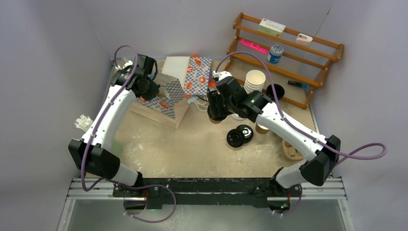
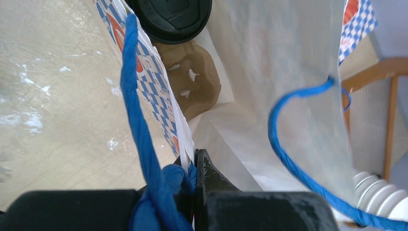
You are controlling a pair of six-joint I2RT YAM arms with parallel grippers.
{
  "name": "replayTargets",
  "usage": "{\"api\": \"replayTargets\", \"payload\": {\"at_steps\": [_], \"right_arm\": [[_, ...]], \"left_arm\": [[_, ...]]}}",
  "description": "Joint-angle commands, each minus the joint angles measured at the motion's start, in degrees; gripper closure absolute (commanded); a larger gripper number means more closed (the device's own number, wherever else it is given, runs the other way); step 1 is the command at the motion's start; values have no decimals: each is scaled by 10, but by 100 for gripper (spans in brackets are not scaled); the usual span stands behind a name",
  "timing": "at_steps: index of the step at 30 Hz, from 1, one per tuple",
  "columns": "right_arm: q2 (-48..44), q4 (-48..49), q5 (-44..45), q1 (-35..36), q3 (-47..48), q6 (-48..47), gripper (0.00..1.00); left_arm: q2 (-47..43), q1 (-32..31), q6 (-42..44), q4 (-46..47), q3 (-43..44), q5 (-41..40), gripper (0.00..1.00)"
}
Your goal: Pack the takeout coffee
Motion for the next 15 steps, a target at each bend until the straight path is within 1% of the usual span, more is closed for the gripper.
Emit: {"api": "replayTargets", "payload": {"at_steps": [1, 3, 6, 8, 9, 11, 12, 13, 14, 15], "right_arm": [[-1, -13, 20, -5, 45, -11, 64], [3, -13, 16, -6, 54, -10, 64], [7, -16, 17, -7, 66, -12, 64], [11, -18, 26, -10, 75, -14, 65], [13, -20, 32, -12, 81, -15, 66], [18, -24, 39, -18, 90, -16, 66], [21, -24, 40, -21, 94, -16, 66], [24, -24, 40, -24, 96, -16, 66], [26, -24, 39, -28, 97, -16, 66], [28, -24, 36, -31, 99, -16, 66]], "left_arm": [[-21, 1, 120, -42, 41, 68, 100], [-33, 1, 150, -68, 42, 103, 100], [-71, -3, 150, -70, 19, 158, 100], [-93, -9, 127, -57, -2, 211, 100], [-102, -16, 105, -52, -11, 224, 100], [-116, -39, 72, -40, -20, 230, 97], [-121, -54, 58, -36, -19, 223, 94], [-123, -70, 45, -36, -17, 212, 84], [-124, -82, 36, -41, -14, 203, 66], [-124, -90, 31, -49, -14, 196, 41]]}}
